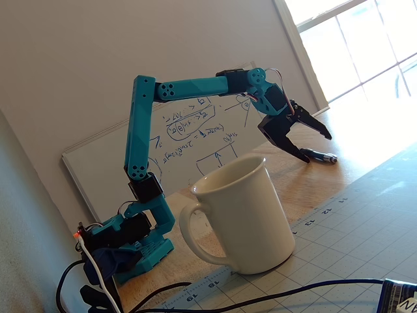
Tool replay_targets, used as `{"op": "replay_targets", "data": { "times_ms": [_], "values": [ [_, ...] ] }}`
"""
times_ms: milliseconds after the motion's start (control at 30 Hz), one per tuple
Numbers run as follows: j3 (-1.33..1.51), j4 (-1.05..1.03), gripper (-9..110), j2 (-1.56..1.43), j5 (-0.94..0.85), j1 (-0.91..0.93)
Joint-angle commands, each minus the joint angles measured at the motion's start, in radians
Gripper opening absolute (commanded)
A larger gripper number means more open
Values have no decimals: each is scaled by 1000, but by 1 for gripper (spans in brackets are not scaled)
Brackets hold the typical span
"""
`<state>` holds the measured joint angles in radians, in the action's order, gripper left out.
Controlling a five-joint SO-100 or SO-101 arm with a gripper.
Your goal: Grasp a pen and put it in a mug.
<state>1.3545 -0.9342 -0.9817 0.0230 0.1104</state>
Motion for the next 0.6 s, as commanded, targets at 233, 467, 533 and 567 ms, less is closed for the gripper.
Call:
{"op": "replay_targets", "data": {
  "times_ms": [233,467,533,567],
  "values": [
    [71,-11,10,34,-5,8],
    [138,-6,6,2,-5,8],
    [150,-5,3,-28,-5,8],
    [158,-5,2,-43,-5,8]
  ]
}}
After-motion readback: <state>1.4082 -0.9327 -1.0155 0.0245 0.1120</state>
